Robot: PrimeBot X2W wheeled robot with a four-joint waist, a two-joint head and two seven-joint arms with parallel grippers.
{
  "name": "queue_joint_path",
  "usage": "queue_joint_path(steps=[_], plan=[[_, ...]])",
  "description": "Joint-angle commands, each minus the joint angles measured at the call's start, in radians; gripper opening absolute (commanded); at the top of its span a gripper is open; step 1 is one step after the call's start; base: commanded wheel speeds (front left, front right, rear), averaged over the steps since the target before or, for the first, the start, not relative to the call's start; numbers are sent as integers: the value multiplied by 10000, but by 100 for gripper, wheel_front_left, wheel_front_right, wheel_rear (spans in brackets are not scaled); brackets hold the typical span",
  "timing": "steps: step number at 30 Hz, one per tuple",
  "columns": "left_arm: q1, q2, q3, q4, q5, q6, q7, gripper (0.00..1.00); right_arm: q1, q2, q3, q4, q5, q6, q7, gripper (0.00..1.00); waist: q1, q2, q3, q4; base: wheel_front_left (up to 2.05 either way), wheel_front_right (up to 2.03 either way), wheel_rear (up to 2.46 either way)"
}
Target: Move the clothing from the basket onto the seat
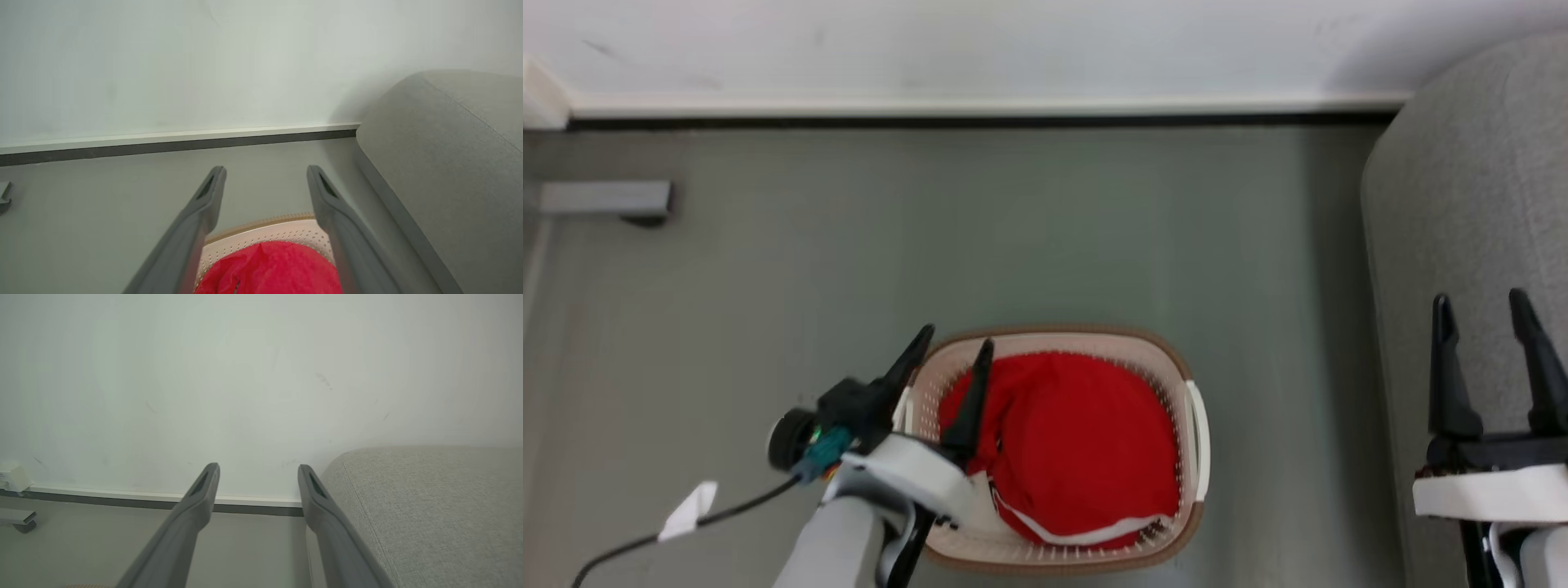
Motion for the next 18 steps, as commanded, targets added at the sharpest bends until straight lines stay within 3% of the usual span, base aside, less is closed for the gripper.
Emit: queue_joint_path(steps=[1, 7, 18], plan=[[-308, 55, -103, 166, 66, -28, -4, 100, -250, -82, -32, -105, 28, -24, 1, 100, -2, 0, 923, -109, 0, 0, 0], [-1988, 58, -1242, 1948, 53, -38, 132, 100, -1035, -143, -124, -389, 75, -24, 1, 100, -2, 0, 2089, -246, 0, 0, 0], [-4166, 60, -2617, 4590, -497, 10, 1521, 100, -2019, -127, 51, -963, 107, -24, 1, 100, -2, 0, 3741, -681, 0, 0, 0]])
